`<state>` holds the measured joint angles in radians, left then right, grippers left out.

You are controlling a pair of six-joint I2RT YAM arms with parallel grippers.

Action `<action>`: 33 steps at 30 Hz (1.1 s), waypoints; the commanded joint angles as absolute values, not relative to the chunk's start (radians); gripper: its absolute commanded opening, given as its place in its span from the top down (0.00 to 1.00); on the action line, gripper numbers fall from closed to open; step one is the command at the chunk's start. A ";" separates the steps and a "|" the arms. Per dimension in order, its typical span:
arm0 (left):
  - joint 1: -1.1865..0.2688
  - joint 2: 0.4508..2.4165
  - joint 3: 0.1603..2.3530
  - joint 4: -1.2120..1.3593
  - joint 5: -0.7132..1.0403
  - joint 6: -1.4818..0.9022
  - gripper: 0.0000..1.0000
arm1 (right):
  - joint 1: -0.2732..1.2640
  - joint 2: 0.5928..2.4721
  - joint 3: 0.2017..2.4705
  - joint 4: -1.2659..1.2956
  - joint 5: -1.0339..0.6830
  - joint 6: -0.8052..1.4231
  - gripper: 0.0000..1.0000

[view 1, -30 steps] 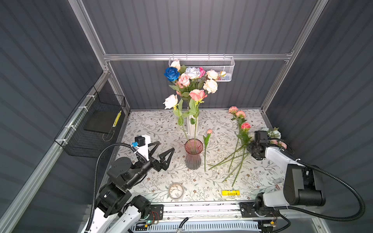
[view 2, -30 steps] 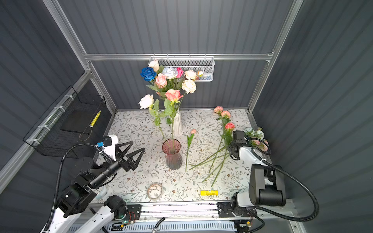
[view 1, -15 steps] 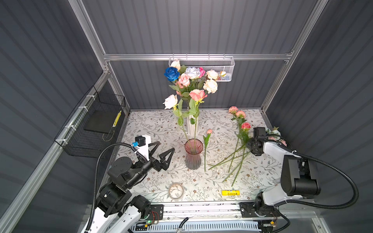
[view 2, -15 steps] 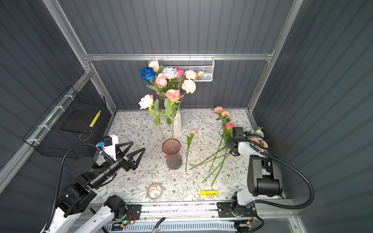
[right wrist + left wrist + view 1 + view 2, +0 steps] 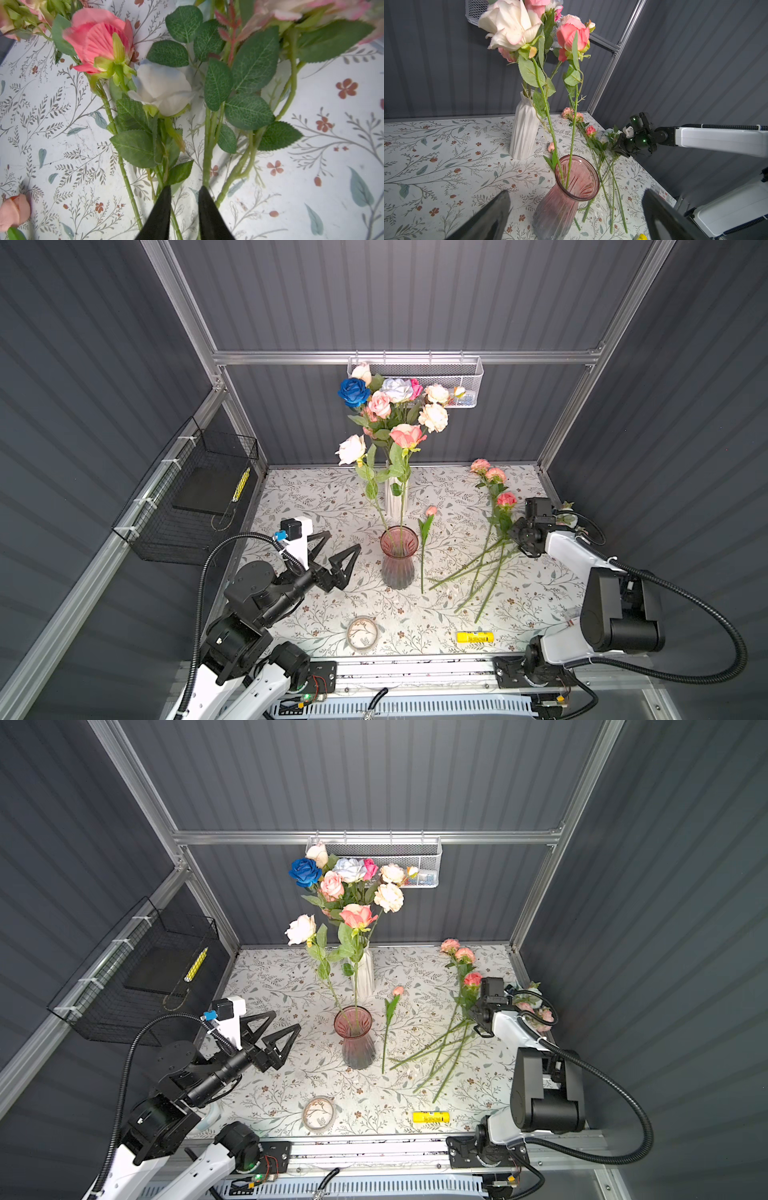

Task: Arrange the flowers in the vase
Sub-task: 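Lift the pale blue peony up out of the pile with the right gripper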

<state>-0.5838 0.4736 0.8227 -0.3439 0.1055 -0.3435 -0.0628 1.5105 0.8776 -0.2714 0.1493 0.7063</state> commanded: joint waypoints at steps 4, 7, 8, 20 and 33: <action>-0.589 0.472 0.843 -0.344 0.107 -0.334 0.00 | -0.074 1.584 0.915 -0.361 0.148 0.750 0.71; -0.589 0.466 0.842 -0.345 0.105 -0.333 0.00 | -0.079 1.608 0.931 -0.374 0.153 0.755 0.71; -0.589 0.464 0.842 -0.345 0.104 -0.333 0.00 | -0.081 1.613 0.931 -0.371 0.153 0.755 0.71; -0.589 0.470 0.842 -0.345 0.100 -0.332 0.00 | -0.107 1.638 0.922 -0.344 0.121 0.744 0.87; -0.589 0.509 0.917 -0.360 0.112 -0.306 0.00 | -0.026 1.214 0.862 -0.275 0.085 0.652 1.00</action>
<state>-0.5838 0.5030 0.8768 -0.3553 0.1055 -0.3382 -0.0513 1.2877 0.8749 -0.2951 0.1009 0.6922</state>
